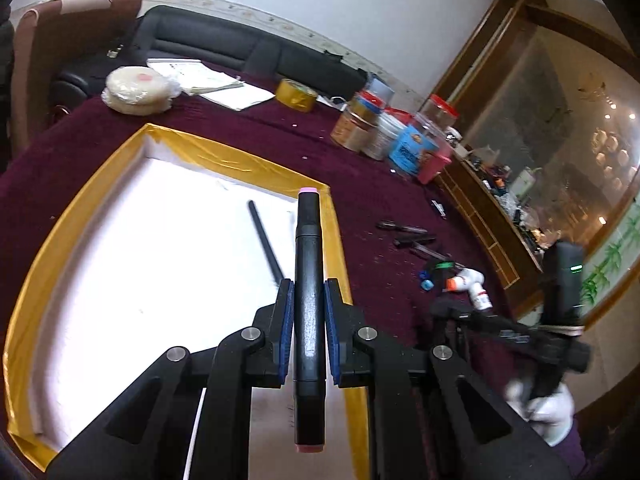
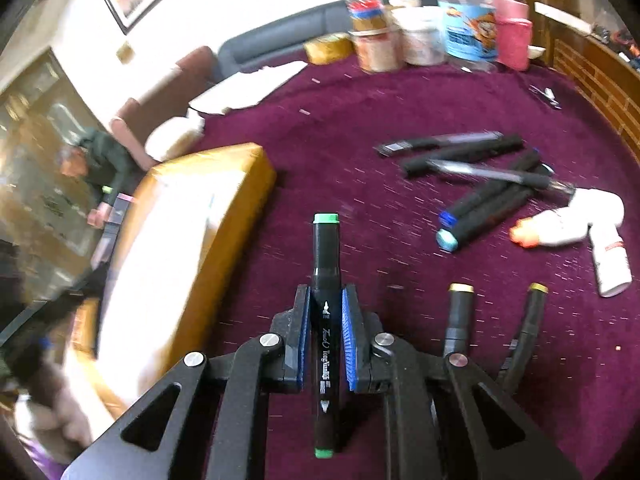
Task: Organize rigid objects
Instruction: 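Carry the marker into the tray with the left tool while the right tool grasps a green-capped marker, then lower the green-capped marker into the tray and open the right tool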
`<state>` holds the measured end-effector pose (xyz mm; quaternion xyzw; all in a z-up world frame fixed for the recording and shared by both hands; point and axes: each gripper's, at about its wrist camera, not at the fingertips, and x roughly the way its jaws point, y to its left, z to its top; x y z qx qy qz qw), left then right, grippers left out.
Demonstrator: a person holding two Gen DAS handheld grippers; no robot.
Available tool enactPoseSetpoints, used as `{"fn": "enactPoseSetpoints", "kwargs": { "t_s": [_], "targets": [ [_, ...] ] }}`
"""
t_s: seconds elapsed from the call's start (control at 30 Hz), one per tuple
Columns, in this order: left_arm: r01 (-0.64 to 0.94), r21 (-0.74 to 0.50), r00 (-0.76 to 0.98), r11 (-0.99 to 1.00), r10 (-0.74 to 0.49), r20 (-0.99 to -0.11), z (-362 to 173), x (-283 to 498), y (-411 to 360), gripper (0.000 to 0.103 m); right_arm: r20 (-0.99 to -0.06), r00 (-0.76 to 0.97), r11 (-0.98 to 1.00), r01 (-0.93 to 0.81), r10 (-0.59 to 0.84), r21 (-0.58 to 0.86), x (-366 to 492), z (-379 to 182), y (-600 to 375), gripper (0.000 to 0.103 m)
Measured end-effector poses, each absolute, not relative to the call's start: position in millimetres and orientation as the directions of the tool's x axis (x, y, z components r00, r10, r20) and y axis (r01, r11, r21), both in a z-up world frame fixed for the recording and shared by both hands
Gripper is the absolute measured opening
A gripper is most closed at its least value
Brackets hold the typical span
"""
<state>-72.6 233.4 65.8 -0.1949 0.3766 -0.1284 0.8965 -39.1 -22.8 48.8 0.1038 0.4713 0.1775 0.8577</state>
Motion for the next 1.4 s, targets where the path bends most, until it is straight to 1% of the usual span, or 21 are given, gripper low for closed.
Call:
{"fn": "enactPoseSetpoints", "kwargs": {
  "t_s": [0.17,0.27,0.37,0.53,0.63,0.83,0.9,0.97,1.0,1.1,1.17,1.2,1.23,1.27,1.3,1.33,1.37,1.4],
  "targets": [
    [0.052,-0.377,0.683,0.925,-0.309,-0.662,64,-64,236,0.012,-0.701,0.447,0.831,-0.294,0.556,0.472,-41,74,1,0.013],
    [0.034,-0.328,0.682,0.944,-0.262,-0.682,63,-55,237,0.012,-0.674,0.404,0.786,-0.331,0.619,0.523,-35,82,19,0.013],
    [0.023,-0.306,0.677,0.952,-0.241,-0.696,60,-43,240,0.012,-0.661,0.364,0.754,-0.344,0.656,0.559,-26,84,37,0.014],
    [-0.013,-0.322,0.643,0.947,-0.238,-0.728,48,-12,251,0.012,-0.679,0.304,0.742,-0.333,0.668,0.581,2,76,73,0.014],
    [-0.049,-0.337,0.622,0.94,-0.235,-0.747,37,4,258,0.012,-0.717,0.276,0.764,-0.315,0.641,0.563,20,60,97,0.014],
    [-0.092,-0.365,0.609,0.927,-0.238,-0.757,31,8,271,0.013,-0.766,0.218,0.786,-0.317,0.605,0.531,45,34,132,0.014],
    [-0.099,-0.37,0.622,0.924,-0.233,-0.748,35,3,275,0.016,-0.78,0.201,0.793,-0.319,0.592,0.52,50,29,140,0.014],
    [-0.105,-0.358,0.636,0.928,-0.215,-0.741,41,-5,279,0.026,-0.791,0.219,0.808,-0.322,0.571,0.494,49,31,142,0.015],
    [-0.108,-0.354,0.642,0.929,-0.207,-0.738,44,-8,281,0.028,-0.793,0.229,0.812,-0.331,0.564,0.482,47,33,141,0.016],
    [-0.115,-0.342,0.668,0.933,-0.182,-0.721,57,-20,280,0.034,-0.791,0.295,0.829,-0.359,0.536,0.428,35,49,131,0.026],
    [-0.111,-0.339,0.695,0.934,-0.171,-0.698,68,-34,276,0.048,-0.782,0.377,0.854,-0.375,0.497,0.362,19,66,120,0.029],
    [-0.108,-0.335,0.707,0.936,-0.165,-0.688,72,-41,273,0.05,-0.774,0.425,0.869,-0.381,0.469,0.317,9,76,113,0.033],
    [-0.099,-0.332,0.723,0.938,-0.162,-0.672,78,-50,267,0.054,-0.76,0.491,0.89,-0.38,0.425,0.252,-5,89,105,0.04],
    [-0.089,-0.331,0.736,0.939,-0.162,-0.657,84,-57,262,0.055,-0.745,0.539,0.905,-0.372,0.392,0.207,-16,98,97,0.045],
    [-0.082,-0.33,0.747,0.941,-0.161,-0.644,88,-64,256,0.056,-0.728,0.585,0.92,-0.356,0.358,0.167,-27,108,89,0.055],
    [-0.073,-0.327,0.758,0.942,-0.16,-0.632,92,-72,248,0.059,-0.697,0.644,0.938,-0.324,0.315,0.124,-43,119,75,0.061],
    [-0.061,-0.325,0.768,0.944,-0.163,-0.619,96,-79,240,0.063,-0.675,0.679,0.948,-0.301,0.288,0.102,-52,126,67,0.062],
    [-0.045,-0.323,0.78,0.945,-0.169,-0.603,100,-88,230,0.064,-0.651,0.715,0.959,-0.275,0.256,0.075,-62,134,58,0.063]
  ]
}}
